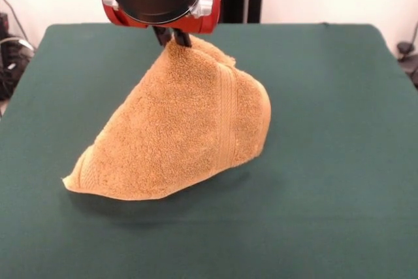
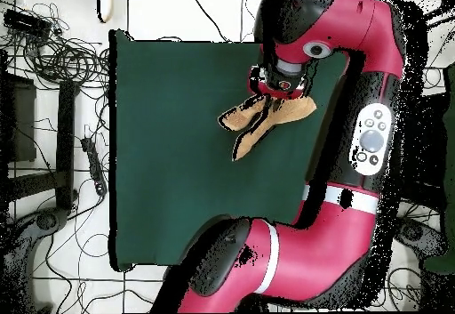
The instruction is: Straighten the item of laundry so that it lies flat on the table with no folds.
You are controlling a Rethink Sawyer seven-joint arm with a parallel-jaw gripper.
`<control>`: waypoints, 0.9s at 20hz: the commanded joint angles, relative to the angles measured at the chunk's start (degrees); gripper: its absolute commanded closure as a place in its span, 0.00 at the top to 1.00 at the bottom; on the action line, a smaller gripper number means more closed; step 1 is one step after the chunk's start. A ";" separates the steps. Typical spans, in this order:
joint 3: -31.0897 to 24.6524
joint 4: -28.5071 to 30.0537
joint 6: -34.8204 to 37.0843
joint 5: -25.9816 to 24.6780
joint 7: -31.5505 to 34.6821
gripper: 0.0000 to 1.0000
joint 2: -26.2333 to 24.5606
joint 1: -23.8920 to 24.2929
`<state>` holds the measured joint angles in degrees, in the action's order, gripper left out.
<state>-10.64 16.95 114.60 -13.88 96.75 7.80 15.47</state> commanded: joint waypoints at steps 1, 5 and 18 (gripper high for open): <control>-3.26 10.07 -4.76 2.98 -2.97 0.00 3.89 -1.93; -3.06 10.77 -4.90 2.70 -4.38 0.00 4.03 -1.81; -3.67 9.46 -2.33 0.91 -5.10 0.00 2.84 -1.66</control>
<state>-10.63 19.45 114.60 -13.55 96.75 11.17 15.47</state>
